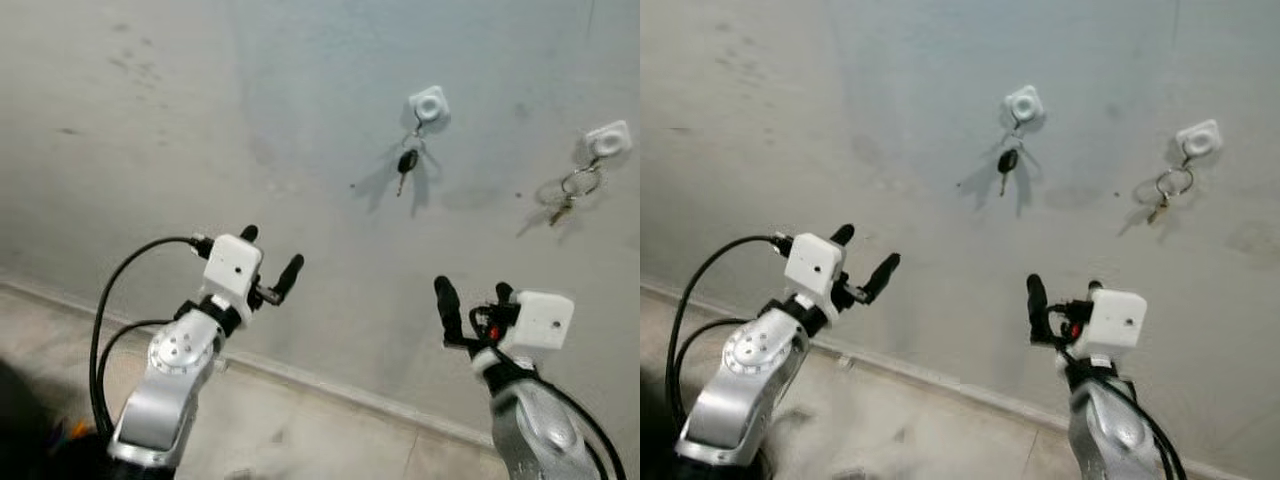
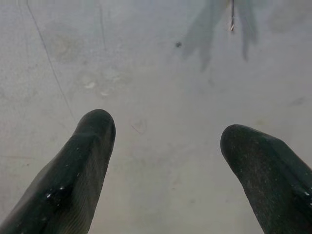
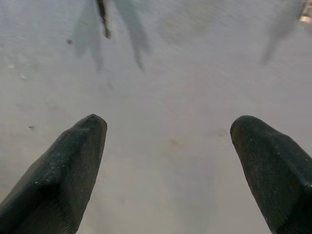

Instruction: Hang keys on a hook

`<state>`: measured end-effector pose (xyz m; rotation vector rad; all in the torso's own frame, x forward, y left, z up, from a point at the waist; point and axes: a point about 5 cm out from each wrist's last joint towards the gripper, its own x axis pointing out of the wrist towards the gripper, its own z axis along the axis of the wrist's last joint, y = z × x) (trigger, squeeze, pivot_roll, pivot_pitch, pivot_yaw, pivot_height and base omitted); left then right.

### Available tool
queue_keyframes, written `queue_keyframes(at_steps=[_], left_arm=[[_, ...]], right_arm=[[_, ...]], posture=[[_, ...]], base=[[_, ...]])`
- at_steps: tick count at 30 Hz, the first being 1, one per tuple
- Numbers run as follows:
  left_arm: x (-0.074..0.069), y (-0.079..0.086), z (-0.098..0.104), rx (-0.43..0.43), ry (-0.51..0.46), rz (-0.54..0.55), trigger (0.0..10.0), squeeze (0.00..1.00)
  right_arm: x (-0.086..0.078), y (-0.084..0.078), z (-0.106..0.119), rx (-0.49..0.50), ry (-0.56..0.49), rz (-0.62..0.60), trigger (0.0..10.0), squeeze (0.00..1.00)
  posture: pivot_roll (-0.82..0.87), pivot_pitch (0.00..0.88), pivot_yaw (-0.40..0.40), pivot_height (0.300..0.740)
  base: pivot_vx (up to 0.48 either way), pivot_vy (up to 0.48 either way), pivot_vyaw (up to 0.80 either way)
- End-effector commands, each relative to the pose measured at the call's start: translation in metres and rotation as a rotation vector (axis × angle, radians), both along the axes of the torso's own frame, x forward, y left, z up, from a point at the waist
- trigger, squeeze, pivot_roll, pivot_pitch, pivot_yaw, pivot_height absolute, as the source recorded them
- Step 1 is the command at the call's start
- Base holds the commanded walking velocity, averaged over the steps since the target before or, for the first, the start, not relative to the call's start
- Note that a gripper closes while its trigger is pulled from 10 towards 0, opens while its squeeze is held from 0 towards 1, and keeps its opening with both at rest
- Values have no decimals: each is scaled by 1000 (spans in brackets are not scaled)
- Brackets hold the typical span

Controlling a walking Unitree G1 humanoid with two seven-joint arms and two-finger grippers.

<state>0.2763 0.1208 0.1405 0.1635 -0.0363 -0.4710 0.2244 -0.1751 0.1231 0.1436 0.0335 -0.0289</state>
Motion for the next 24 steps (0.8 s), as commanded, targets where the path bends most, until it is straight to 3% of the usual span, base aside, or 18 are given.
queue_keyframes(at_steps=[1,24], left_arm=[[3,2,3,10,-12,3,10000,0],[6,-1,2,-13,-10,-3,10000,0]], right_arm=[[2,2,2,4,-5,3,10000,12],[4,2,1,2,-7,3,10000,0]], posture=[[124,0,-6,740],[122,0,-9,740]], base=[[0,0,0],[0,0,0]])
